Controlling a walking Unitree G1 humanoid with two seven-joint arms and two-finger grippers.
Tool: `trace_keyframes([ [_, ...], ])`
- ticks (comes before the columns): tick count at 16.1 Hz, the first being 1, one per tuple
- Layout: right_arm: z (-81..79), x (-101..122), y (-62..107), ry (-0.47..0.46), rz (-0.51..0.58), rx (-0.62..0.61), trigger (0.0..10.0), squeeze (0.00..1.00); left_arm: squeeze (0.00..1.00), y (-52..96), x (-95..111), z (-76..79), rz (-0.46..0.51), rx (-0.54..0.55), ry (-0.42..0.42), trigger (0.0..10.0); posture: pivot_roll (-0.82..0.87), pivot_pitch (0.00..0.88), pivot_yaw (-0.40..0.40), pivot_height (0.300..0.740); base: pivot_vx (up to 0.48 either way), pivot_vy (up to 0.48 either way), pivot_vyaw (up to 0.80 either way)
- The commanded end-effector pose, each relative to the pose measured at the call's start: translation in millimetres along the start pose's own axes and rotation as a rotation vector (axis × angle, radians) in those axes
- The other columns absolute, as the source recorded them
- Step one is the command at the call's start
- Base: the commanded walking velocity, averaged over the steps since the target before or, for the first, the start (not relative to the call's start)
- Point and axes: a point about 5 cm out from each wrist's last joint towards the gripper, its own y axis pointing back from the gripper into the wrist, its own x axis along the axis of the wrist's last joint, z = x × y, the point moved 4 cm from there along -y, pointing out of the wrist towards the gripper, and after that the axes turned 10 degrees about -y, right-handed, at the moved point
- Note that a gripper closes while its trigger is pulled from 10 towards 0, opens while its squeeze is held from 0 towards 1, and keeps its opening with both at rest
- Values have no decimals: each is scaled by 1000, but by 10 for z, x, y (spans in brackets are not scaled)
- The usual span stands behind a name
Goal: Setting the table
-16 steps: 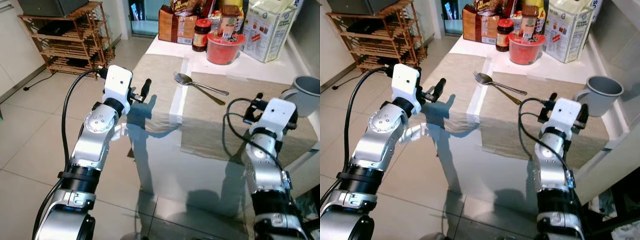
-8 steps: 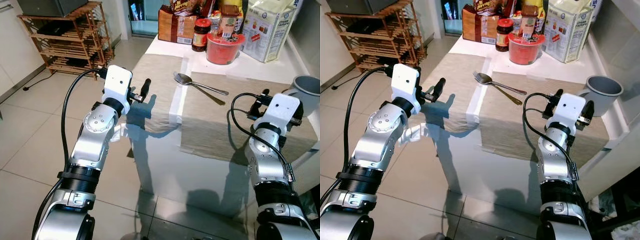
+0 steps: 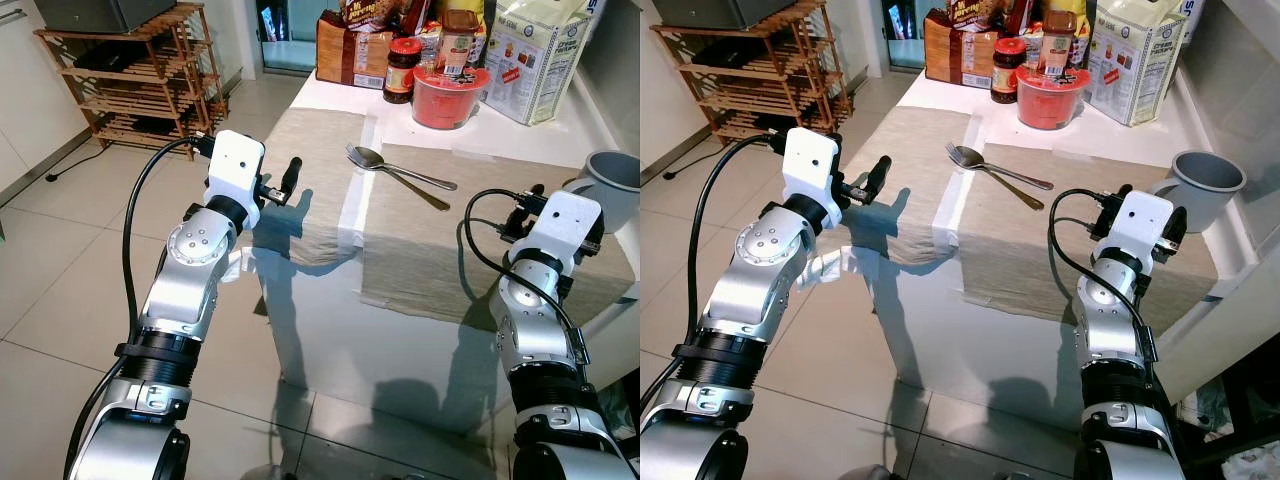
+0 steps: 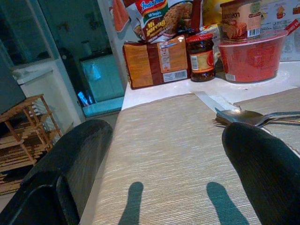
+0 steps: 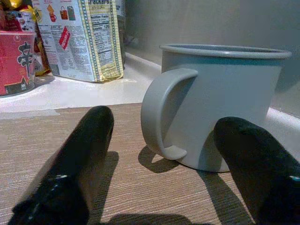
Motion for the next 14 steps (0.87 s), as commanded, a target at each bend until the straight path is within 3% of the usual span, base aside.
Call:
trace_keyframes([
  [1, 9, 14, -34, -21, -3, -14, 0, 0, 0, -31, 73, -39, 17, 10, -18, 10000, 95, 0, 32, 740, 0, 0, 0],
  [10, 39, -9, -15, -33, -8, -5, 0, 0, 0, -48, 75, -20, 17, 6, -15, 10000, 89, 0, 31, 740, 0, 0, 0],
  [14, -65, -3, 18, -46, -6, 34, 0, 0, 0, -48, 84, -5, 21, 0, -16, 10000, 93, 0, 28, 740, 0, 0, 0],
])
